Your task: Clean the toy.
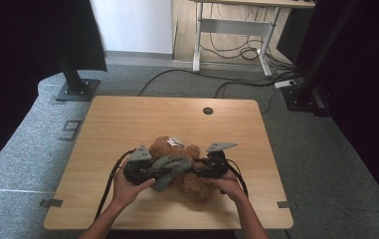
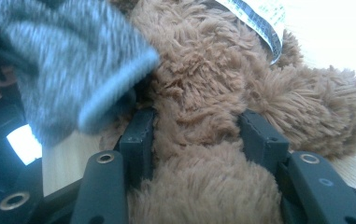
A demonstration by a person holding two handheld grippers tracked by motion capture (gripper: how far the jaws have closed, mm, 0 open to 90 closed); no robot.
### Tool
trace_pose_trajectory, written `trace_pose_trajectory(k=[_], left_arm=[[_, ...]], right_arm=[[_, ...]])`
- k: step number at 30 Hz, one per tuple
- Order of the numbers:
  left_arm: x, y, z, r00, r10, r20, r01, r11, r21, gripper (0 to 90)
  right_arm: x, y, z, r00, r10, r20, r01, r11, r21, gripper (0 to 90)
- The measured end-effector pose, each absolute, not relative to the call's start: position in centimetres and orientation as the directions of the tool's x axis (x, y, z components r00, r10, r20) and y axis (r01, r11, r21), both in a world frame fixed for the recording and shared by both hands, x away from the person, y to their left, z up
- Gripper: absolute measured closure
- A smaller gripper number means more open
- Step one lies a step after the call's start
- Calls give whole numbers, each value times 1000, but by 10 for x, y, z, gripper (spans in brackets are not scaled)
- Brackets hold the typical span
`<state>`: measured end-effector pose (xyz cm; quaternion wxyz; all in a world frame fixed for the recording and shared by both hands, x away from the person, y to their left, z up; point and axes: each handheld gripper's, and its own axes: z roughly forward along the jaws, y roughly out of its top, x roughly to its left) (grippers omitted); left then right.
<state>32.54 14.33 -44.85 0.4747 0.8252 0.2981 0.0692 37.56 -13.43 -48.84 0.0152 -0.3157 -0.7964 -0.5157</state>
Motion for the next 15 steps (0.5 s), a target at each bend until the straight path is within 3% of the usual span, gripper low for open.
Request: trace_pose_trajectory(k=[6,15], left_arm=[[323,133,-454,826,539,-163,419,-395,817,664],[327,159,-458,788,592,-172,443,-350,825,670]], right_arm=[[375,-134,-490,-795,497,347,520,267,811,512],[374,-136,-491,-798,496,343,513,259,819,532]])
